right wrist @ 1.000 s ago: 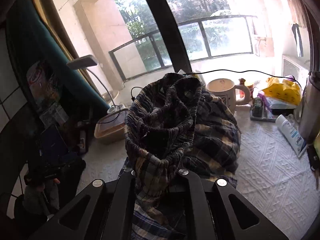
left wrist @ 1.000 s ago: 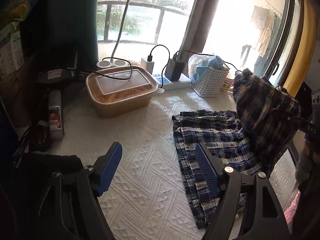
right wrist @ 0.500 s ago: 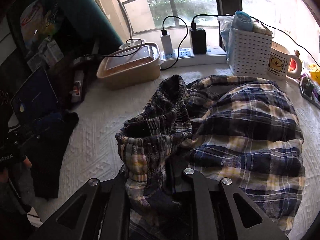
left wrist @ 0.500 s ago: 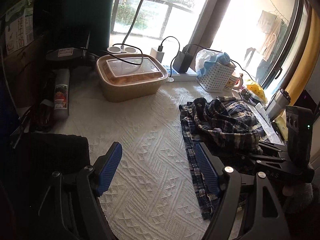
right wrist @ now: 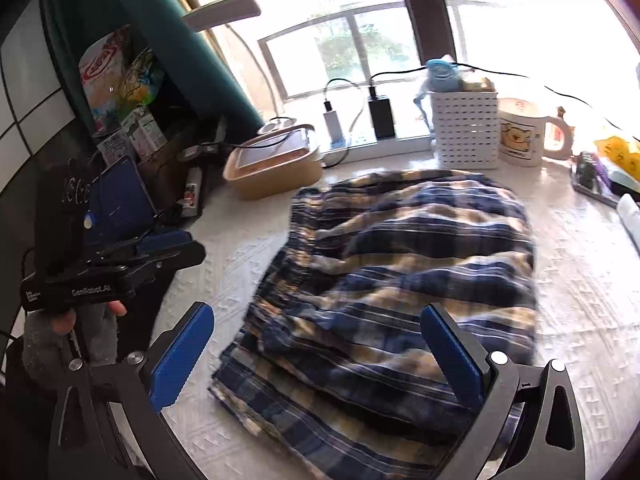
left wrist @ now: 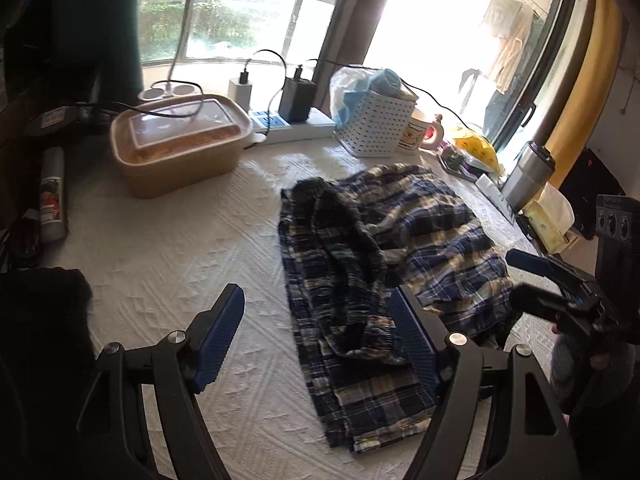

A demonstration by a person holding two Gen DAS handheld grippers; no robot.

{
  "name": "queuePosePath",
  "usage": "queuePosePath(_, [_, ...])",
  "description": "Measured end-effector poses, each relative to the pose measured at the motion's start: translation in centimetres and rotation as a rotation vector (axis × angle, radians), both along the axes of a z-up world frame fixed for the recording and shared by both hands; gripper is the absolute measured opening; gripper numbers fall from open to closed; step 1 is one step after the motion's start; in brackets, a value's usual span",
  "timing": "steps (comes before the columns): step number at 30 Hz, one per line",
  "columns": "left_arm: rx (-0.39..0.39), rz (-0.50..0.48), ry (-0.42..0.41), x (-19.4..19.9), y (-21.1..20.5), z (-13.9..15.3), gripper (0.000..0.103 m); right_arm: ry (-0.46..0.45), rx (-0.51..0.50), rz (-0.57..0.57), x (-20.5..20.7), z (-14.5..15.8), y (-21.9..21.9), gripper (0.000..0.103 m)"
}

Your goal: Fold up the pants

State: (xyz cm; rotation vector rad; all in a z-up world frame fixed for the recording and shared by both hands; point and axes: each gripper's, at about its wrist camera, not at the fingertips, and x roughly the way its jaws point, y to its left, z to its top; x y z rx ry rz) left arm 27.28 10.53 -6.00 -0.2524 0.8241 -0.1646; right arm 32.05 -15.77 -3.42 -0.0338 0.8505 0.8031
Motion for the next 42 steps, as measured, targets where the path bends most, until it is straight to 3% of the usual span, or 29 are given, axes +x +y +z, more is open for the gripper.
queuePosePath(5, [-0.013, -0.101, 0.043, 0.9, -3.9, -2.1, 0.076, 0.036, -0.017, -0.144, 2.3, -1.7, -6.2, 0.103])
queuePosePath(11, [-0.019, -0.064, 0.088, 2.8, -4.4, -4.3, 0.076, 0.116, 0.029, -0.215, 3.9, -4.0, -10.2, 0.100])
queuePosePath(14, [0.020, -0.017, 0.107, 3.4, -3.8, -4.8, 0.076, 0.128, 0.023, -0.211, 4.0, -5.0, -9.8, 0.099])
queuePosePath(17, [0.037, 0.006, 0.129, 3.3, -3.2, -5.4, 0.076, 0.107, -0.106, -0.208, 3.5, -6.8, -8.7, 0.098])
queuePosePath(19, [0.049, 0.007, 0.146, 3.0, -3.0, -5.8, 0.076, 0.042, -0.177, -0.180, 2.3, -7.1, -8.2, 0.098])
queuePosePath(24, [0.085, 0.002, 0.147, 1.9, -3.1, -6.1, 0.076, -0.009, -0.301, -0.125, 0.5, -7.6, -7.8, 0.098])
queuePosePath(28, [0.100, 0.016, 0.134, 1.2, -2.7, -5.1, 0.076, 0.011, -0.301, -0.101, 0.0, -7.2, -8.6, 0.098])
queuePosePath(36, [0.151, 0.018, 0.052, 0.7, -2.1, -1.4, 0.076, -0.029, -0.146, -0.141, 0.9, -3.4, -10.0, 0.099])
queuePosePath(39, [0.153, 0.025, 0.054, 1.5, -2.0, -1.4, 0.076, -0.056, -0.164, -0.178, 2.4, -3.8, -9.4, 0.099])
queuePosePath(42, [0.154, 0.018, 0.064, 2.2, -2.2, -1.7, 0.076, -0.095, -0.279, -0.188, 2.9, -5.4, -8.5, 0.099])
